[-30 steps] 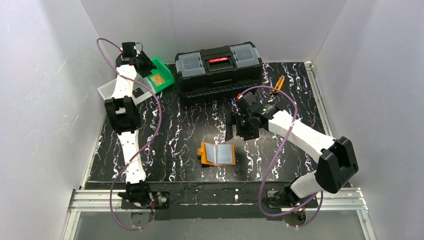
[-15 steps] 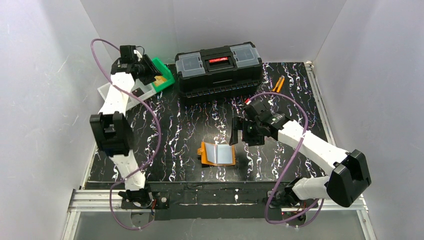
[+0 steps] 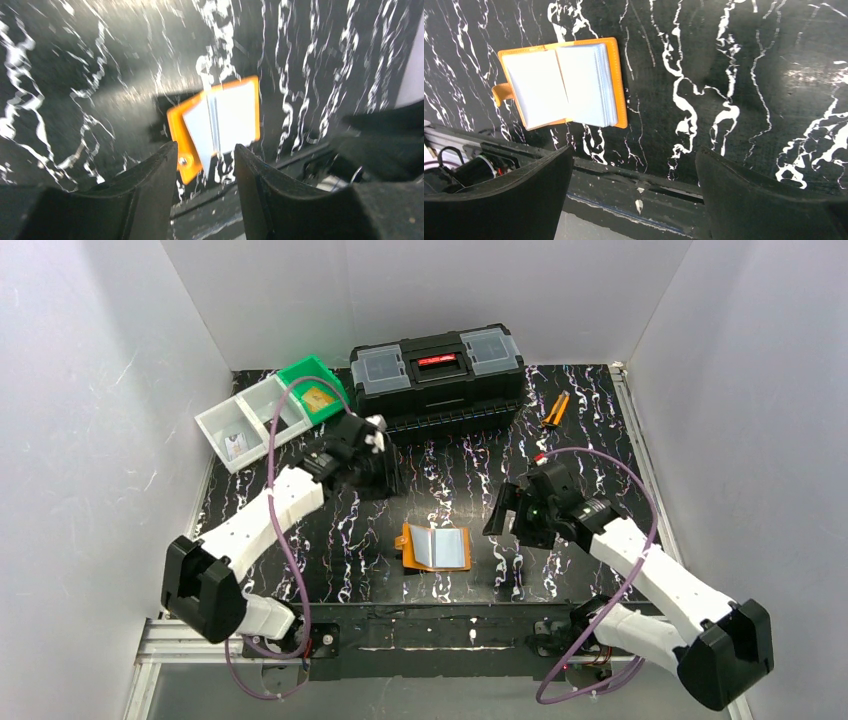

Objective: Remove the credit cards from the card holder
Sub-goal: Remove the credit card from the card holder.

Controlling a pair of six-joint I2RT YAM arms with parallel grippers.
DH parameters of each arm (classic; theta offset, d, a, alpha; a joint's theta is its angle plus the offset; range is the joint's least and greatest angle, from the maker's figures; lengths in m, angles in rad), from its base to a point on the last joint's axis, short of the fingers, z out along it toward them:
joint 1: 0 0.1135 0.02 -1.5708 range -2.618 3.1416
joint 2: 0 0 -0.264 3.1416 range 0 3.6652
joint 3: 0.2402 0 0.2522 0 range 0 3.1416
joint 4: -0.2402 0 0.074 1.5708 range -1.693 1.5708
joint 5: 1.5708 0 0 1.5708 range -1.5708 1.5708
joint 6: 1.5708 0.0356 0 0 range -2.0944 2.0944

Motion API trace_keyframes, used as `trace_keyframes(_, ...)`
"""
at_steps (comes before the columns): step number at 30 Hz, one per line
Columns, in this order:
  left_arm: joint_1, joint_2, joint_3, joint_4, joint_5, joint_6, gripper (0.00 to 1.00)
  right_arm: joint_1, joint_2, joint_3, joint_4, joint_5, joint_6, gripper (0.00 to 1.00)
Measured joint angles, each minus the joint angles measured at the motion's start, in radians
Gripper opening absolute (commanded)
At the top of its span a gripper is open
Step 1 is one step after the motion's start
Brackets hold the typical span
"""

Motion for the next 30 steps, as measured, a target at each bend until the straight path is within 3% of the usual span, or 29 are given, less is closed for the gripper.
trace_keyframes(8, -0.382, -0.051, -0.083, -0.051, -0.165, -0.055, 0.45, -0.078, -0.158, -0.085, -0.018, 0.056, 0.027, 0.98)
trace_keyframes(13, -0.52, 0.039, -0.055, -0.073, -0.236, -0.065, 0.45, -0.094, -0.168, -0.103, -0.018, 0.072, 0.04, 0.98)
trace_keyframes(21, -0.572, 0.29, 0.043, -0.057, -0.277, -0.061, 0.48, -0.096, -0.167, -0.174, -0.014, 0.061, 0.074, 0.98)
trace_keyframes(30, -0.571, 0.421, 0.072, -0.013, -0.28, -0.046, 0.5, -0.096, -0.159, -0.199, 0.005, 0.025, 0.089, 0.98)
